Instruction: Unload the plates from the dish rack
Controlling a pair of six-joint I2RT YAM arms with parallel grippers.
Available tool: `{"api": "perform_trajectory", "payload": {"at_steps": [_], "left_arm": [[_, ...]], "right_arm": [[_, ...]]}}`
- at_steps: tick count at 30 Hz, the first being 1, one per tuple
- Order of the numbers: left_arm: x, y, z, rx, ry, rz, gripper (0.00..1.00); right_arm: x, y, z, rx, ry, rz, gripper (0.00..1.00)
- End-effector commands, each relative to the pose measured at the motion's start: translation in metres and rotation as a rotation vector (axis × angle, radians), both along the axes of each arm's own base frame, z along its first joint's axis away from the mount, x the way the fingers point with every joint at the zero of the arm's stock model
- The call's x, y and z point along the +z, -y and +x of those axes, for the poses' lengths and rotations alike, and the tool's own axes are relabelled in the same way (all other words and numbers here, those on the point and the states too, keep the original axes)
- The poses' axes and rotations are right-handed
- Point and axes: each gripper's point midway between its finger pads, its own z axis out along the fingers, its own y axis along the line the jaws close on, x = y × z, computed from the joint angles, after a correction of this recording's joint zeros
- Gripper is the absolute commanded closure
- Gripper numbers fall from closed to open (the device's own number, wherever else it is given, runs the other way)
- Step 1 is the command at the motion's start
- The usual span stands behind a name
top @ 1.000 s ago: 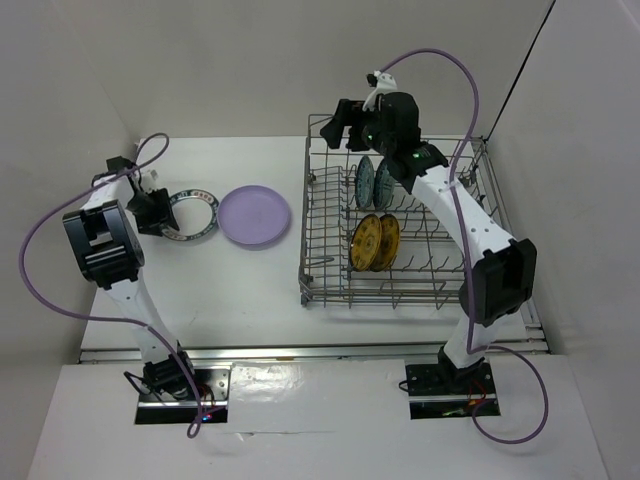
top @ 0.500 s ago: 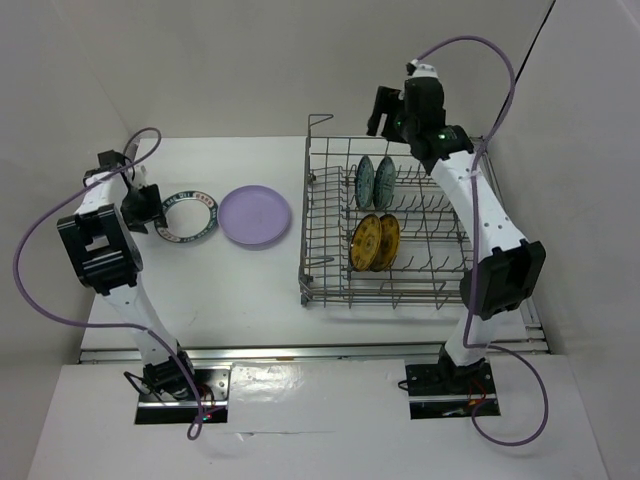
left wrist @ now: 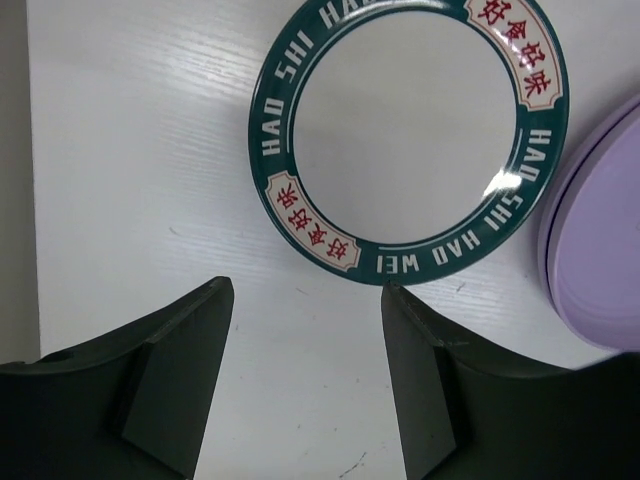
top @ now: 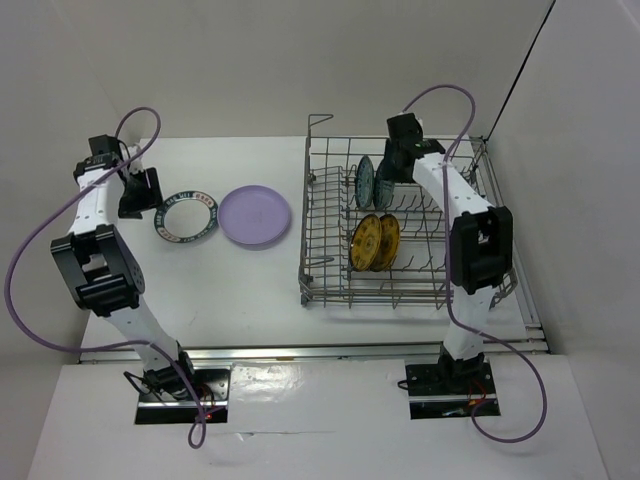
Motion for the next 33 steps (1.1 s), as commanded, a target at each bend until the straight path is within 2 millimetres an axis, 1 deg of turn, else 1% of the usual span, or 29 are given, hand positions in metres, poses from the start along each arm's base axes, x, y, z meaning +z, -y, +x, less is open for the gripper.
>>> {"api": "perform_trajectory", "payload": {"at_steps": [1,2,3,4,5,6,7,8,9,10,11,12,13,14,15,17,18,19,20,22,23,24,26,27,28,29,30,31,33], "left_arm": [[0.030,0.009,-0.008,-0.030,0.066,-0.004,0.26],[0.033,0.012,-0.011,-0.045,0.066,-0.013,0.26],[0.039,0.015,-0.012,-0.052,0.075,-0.022,0.26],[0.051,0.019,-0.012,-0.071,0.103,-0.025,0.26],[0.050,0.020,-0.014,-0.071,0.094,-0.029,0.26],[0.059,0.023,-0.015,-0.087,0.110,-0.031,0.26],[0.062,0.024,-0.016,-0.092,0.122,-0.035,0.26],[0.070,0.025,-0.018,-0.092,0.133,-0.030,0.26],[0.069,0.028,-0.020,-0.105,0.125,-0.038,0.26],[0.075,0.028,-0.021,-0.106,0.139,-0.032,0.26],[0.082,0.029,-0.024,-0.106,0.147,-0.028,0.26],[0.082,0.031,-0.024,-0.119,0.151,-0.032,0.26],[0.088,0.034,-0.027,-0.125,0.161,-0.037,0.26],[0.098,0.034,-0.027,-0.127,0.186,-0.025,0.26],[0.101,0.038,-0.030,-0.144,0.194,-0.033,0.26],[0.110,0.047,-0.032,-0.178,0.221,-0.060,0.26],[0.120,0.051,-0.033,-0.202,0.253,-0.058,0.26],[0.120,0.061,-0.036,-0.235,0.252,-0.101,0.26],[0.131,0.065,-0.036,-0.260,0.285,-0.103,0.26],[0.139,0.076,-0.042,-0.317,0.303,-0.128,0.23],[0.150,0.088,-0.044,-0.365,0.341,-0.164,0.20],[0.156,0.094,-0.046,-0.397,0.365,-0.176,0.17],[0.166,0.112,-0.053,-0.489,0.411,-0.231,0.12],[0.175,0.119,-0.059,-0.507,0.434,-0.244,0.10],[0.171,0.127,-0.063,-0.538,0.433,-0.263,0.10],[0.177,0.132,-0.065,-0.566,0.456,-0.276,0.08],[0.178,0.135,-0.069,-0.572,0.461,-0.282,0.08],[0.178,0.136,-0.069,-0.586,0.468,-0.284,0.08],[0.176,0.144,-0.076,-0.607,0.455,-0.329,0.08]], "right_arm": [[-0.001,-0.003,0.006,-0.005,0.023,0.048,0.52],[-0.008,-0.008,0.009,0.011,0.022,0.066,0.57],[-0.013,-0.010,0.008,0.028,0.009,0.069,0.71],[-0.011,-0.015,0.010,0.038,0.021,0.072,0.80],[-0.012,-0.020,0.007,0.048,0.010,0.069,0.89],[-0.003,-0.016,0.010,0.014,0.030,0.058,1.00],[0.003,-0.009,0.010,-0.027,0.044,-0.002,1.00],[0.007,-0.011,0.006,-0.036,0.043,-0.036,1.00],[0.022,-0.010,0.009,-0.057,0.083,-0.057,1.00],[0.036,0.000,0.007,-0.096,0.117,-0.118,1.00],[0.048,0.002,0.006,-0.108,0.144,-0.148,1.00],[0.067,0.002,0.005,-0.102,0.186,-0.180,1.00],[0.080,0.010,0.004,-0.132,0.211,-0.213,1.00],[0.099,0.014,0.002,-0.143,0.253,-0.215,1.00],[0.109,0.018,0.001,-0.139,0.270,-0.244,1.00],[0.142,0.031,-0.001,-0.179,0.342,-0.295,1.00],[0.168,0.037,-0.003,-0.186,0.398,-0.318,1.00],[0.185,0.039,-0.005,-0.210,0.439,-0.338,1.00],[0.196,0.044,-0.009,-0.220,0.454,-0.356,1.00],[0.236,0.030,-0.019,-0.203,0.554,-0.328,1.00],[0.247,0.016,-0.023,-0.169,0.589,-0.294,1.00],[0.262,-0.025,-0.027,-0.038,0.649,-0.203,1.00],[0.274,-0.075,-0.046,0.136,0.708,-0.051,1.00],[0.282,-0.130,-0.061,0.340,0.738,0.089,1.00],[0.274,-0.157,-0.071,0.417,0.715,0.209,1.00],[0.270,-0.180,-0.080,0.496,0.696,0.299,1.00],[0.275,-0.215,-0.099,0.656,0.693,0.428,1.00],[0.249,-0.238,-0.103,0.703,0.620,0.508,1.00],[0.234,-0.272,-0.121,0.841,0.556,0.623,1.00]]}}
